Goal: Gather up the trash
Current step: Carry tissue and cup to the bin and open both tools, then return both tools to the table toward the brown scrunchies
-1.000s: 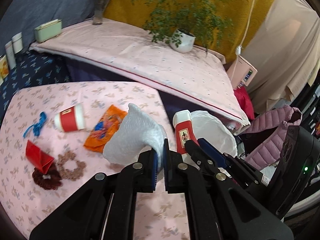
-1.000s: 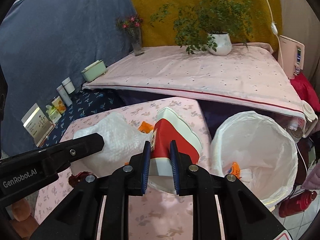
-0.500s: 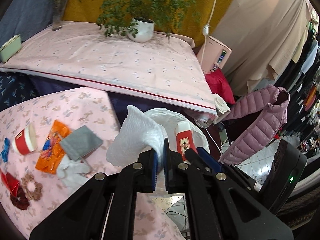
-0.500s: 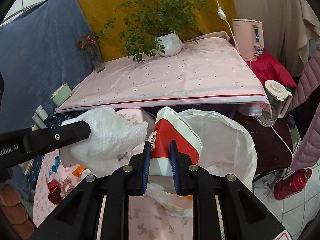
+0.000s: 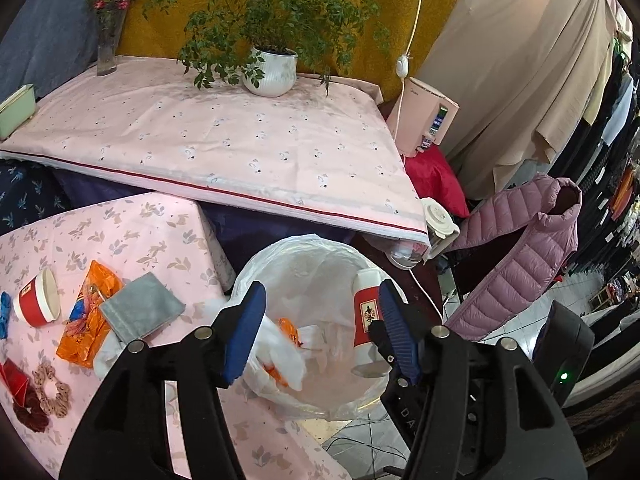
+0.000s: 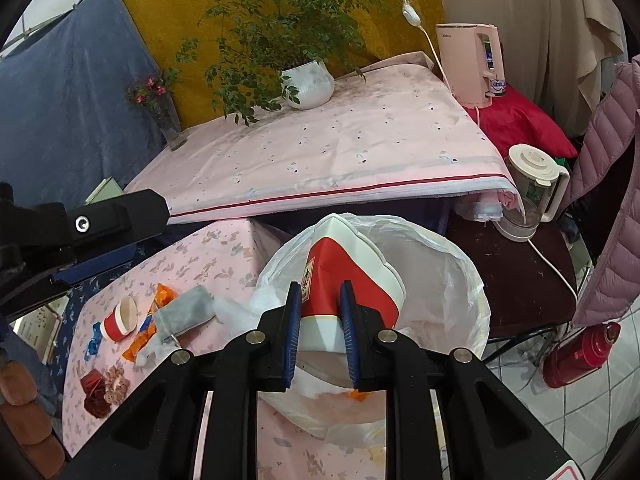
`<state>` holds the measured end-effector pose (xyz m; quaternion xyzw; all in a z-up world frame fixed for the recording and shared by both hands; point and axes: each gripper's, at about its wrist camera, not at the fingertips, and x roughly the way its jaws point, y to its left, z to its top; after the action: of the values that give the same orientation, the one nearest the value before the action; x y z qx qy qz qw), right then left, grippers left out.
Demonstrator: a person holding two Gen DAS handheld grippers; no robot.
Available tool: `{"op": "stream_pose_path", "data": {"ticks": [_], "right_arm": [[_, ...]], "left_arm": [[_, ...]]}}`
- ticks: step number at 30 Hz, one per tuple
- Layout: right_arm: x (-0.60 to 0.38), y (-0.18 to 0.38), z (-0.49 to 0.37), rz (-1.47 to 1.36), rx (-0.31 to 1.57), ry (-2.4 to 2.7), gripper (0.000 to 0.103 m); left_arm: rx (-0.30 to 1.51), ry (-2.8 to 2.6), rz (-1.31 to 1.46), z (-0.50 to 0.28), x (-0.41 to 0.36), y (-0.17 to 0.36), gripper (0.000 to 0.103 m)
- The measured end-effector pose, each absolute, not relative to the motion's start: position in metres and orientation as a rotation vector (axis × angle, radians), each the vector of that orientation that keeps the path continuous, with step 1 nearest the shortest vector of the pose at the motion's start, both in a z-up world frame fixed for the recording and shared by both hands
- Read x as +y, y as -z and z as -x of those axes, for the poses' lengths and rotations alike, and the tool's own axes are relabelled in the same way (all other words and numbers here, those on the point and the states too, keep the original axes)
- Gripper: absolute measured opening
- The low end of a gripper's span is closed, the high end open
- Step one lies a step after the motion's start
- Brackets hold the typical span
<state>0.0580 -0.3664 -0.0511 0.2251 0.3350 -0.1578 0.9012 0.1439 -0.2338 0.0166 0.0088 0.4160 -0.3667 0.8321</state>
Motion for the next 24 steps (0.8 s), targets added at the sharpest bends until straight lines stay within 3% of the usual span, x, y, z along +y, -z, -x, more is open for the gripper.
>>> {"op": "stream_pose_path", "data": {"ticks": [12,19,24], "right_arm": [[-0.366,0.056,-0.065,-0.468,0.706,0.329,0.020],[-0.359,0.056,-0.067,-0.467,0.701,0.335,0.035],[-0.349,0.052,-0.068,-0.446,0.705,0.321,0.037]], "left_arm": [[0.872,0.709,-0.042,-0.148,-0.223,-0.009,0.056],[0.869,0.626,-0.041,-0.153,-0.201,-0.001,0.059],[0.869,0.579,-0.023,-0.157,-0.183,0.004,0.059]]}}
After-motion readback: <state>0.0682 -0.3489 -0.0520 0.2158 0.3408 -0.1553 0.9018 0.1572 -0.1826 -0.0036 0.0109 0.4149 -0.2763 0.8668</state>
